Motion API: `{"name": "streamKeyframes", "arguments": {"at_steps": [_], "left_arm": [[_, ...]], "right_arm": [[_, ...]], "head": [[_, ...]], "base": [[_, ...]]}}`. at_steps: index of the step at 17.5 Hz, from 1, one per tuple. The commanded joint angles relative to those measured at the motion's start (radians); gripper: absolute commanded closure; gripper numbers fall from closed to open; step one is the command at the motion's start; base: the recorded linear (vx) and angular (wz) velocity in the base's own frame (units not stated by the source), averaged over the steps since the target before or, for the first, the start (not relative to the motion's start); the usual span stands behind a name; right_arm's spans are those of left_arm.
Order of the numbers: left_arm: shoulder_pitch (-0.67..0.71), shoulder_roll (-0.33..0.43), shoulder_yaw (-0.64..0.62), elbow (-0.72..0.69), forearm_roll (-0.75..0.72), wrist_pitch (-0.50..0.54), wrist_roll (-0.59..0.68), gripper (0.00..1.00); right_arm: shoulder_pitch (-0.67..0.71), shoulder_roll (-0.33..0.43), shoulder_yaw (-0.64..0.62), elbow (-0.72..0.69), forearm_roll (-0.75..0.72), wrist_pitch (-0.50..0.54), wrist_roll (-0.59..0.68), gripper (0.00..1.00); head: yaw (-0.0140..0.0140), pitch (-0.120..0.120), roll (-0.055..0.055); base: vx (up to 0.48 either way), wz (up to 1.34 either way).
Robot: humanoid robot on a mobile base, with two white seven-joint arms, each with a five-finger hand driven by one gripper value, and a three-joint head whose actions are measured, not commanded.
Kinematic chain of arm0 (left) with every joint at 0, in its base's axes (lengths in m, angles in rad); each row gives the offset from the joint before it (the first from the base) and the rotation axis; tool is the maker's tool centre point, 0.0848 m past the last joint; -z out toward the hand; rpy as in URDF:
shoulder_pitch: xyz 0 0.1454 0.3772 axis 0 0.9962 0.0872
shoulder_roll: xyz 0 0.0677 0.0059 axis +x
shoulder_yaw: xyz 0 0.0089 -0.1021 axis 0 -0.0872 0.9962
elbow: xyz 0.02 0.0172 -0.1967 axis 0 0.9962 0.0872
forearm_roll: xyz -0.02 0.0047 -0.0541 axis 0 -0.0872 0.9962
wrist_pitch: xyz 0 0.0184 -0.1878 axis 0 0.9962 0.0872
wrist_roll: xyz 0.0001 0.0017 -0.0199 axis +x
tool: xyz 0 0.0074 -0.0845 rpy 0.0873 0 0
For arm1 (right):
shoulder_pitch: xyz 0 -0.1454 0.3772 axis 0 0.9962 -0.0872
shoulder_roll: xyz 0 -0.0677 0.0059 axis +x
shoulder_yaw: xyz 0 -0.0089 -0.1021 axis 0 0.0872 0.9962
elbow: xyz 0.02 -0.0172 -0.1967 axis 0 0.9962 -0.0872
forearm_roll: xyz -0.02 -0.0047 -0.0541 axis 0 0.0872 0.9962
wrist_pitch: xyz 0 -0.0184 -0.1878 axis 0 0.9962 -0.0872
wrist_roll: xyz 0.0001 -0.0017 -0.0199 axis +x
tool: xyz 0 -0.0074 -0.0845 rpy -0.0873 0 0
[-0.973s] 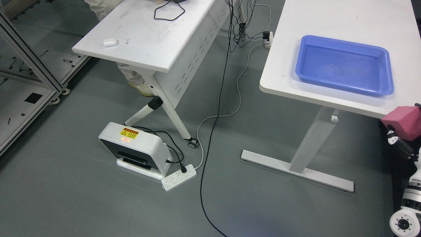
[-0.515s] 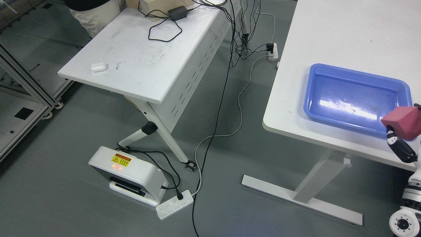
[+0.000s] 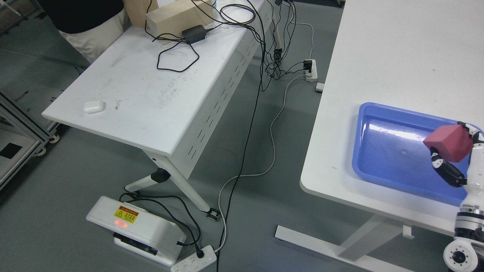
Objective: Pick pink block from left shelf to tray
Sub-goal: 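Lower the pink cube into the blue tray and open the right hand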
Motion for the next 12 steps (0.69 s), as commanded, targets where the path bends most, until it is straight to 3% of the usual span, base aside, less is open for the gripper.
{"name": "streamKeyframes", "arguments": {"at_steps": [1, 4, 6, 12], "left_arm": [[0.009, 0.017, 0.000, 0.000, -0.002, 0.001, 0.000, 0.00], [0.009, 0.017, 0.000, 0.000, -0.002, -0.001, 0.000, 0.00], [0.009, 0.017, 0.000, 0.000, -0.002, -0.001, 0.000, 0.00], [0.009, 0.017, 0.000, 0.000, -0.002, -0.001, 0.000, 0.00]], "right_arm": [[-0.001, -0.004, 0.052, 0.006, 0.000, 0.004, 0.093, 0.80], [-0.005, -0.002, 0.051, 0.007, -0.002, 0.031, 0.118, 0.66], [-0.009, 0.002, 0.046, 0.007, -0.009, 0.068, 0.116, 0.51], [-0.006, -0.008, 0.031, 0.010, -0.198, 0.082, 0.116, 0.31]], "head": [[0.0000, 0.000, 0.000], [0.0000, 0.000, 0.000], [0.0000, 0.000, 0.000], [0.0000, 0.000, 0.000]], "base": [[0.210, -0.03], [0.194, 0.00], [0.162, 0.00], [0.049, 0.07]]}}
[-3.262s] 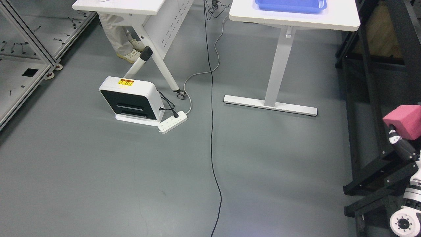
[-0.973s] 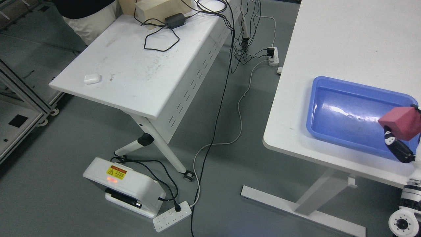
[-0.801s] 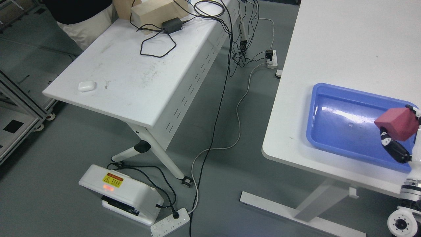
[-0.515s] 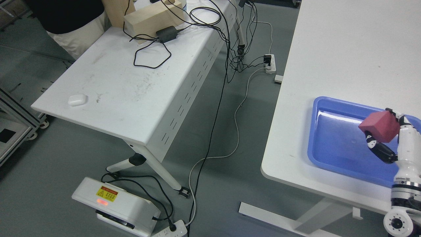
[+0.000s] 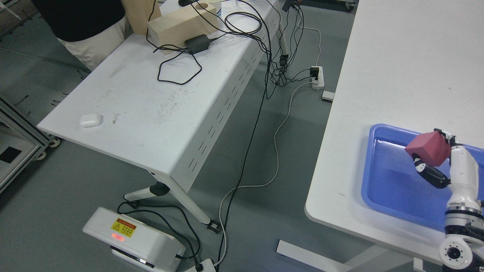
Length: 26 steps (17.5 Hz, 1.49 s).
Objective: Pick pink block from left shelf to tray
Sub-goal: 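Lower the pink cube into the blue tray and open the right hand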
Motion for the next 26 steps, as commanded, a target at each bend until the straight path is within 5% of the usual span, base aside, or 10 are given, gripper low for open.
{"name": "streamKeyframes", "arguments": {"at_steps": [1, 11, 19, 26], "left_arm": [[0.009, 0.017, 0.000, 0.000, -0.002, -0.001, 0.000, 0.00], [0.009, 0.017, 0.000, 0.000, -0.002, -0.001, 0.000, 0.00], [0.009, 0.017, 0.000, 0.000, -0.002, -0.001, 0.000, 0.00], [0.009, 0.017, 0.000, 0.000, -0.002, -0.001, 0.000, 0.00]], "right_arm": [[0.000, -0.007, -0.008, 0.006, -0.126, 0.005, 0.002, 0.29], [0.002, -0.008, -0.053, 0.009, -0.313, 0.003, 0.000, 0.01], [0.000, -0.008, -0.079, 0.009, -0.589, -0.003, 0.000, 0.00], [-0.001, -0.007, -0.084, 0.009, -0.603, 0.054, -0.001, 0.00]], "head": [[0.0000, 0.000, 0.000], [0.0000, 0.000, 0.000], [0.0000, 0.000, 0.000], [0.0000, 0.000, 0.000]], "base": [[-0.015, -0.05], [-0.005, -0.02], [0.000, 0.00], [-0.002, 0.00]]}}
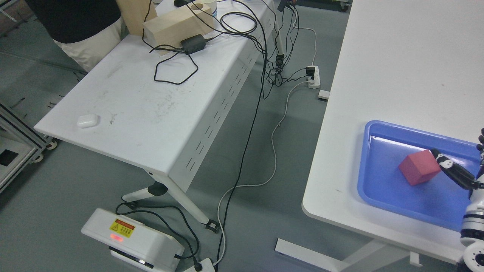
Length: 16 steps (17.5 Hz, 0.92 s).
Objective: Pick pink block from left shelf to tray
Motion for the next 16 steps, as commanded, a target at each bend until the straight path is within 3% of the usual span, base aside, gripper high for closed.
{"name": "streamKeyframes", "arguments": {"at_steps": [1, 16], "left_arm": [[0.009, 0.017, 0.000, 0.000, -0.002, -0.001, 0.000, 0.00], [0.009, 0.017, 0.000, 0.000, -0.002, -0.001, 0.000, 0.00]], "right_arm": [[-0.001, 0.001, -0.021, 0.001, -0.053, 0.032, -0.002, 0.00], [-0.004, 0.001, -0.012, 0.016, -0.053, 0.038, 0.005, 0.00]], "head": [[0.0000, 0.000, 0.000], [0.0000, 0.000, 0.000]], "base": [[-0.012, 0.00], [-0.056, -0.20]]}}
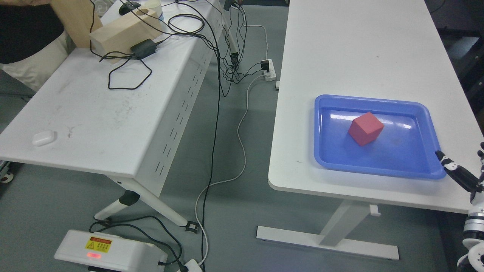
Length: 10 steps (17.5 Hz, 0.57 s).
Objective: Pick pink block from left shelf to tray
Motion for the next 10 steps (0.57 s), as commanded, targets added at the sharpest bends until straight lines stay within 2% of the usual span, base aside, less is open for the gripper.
{"name": "streamKeyframes", "arguments": {"at_steps": [1, 7, 10], "left_arm": [[0.009, 0.017, 0.000, 0.000, -0.002, -0.001, 0.000, 0.00], [0.009, 0.017, 0.000, 0.000, -0.002, -0.001, 0.000, 0.00], [0.009, 0.017, 0.000, 0.000, -0.002, -0.001, 0.000, 0.00]], "right_arm": [[-0.002, -0.001, 0.002, 0.009, -0.002, 0.000, 0.003, 0.00], [-0.002, -0.001, 0.005, 0.010, -0.003, 0.000, 0.006, 0.00], [-0.002, -0.001, 0.017, 0.010, -0.037, -0.001, 0.118, 0.00]], "head": [[0.0000, 0.000, 0.000], [0.0000, 0.000, 0.000], [0.0000, 0.000, 0.000]], "base": [[-0.057, -0.29], [-0.111, -0.35], [-0.150, -0.42]]}}
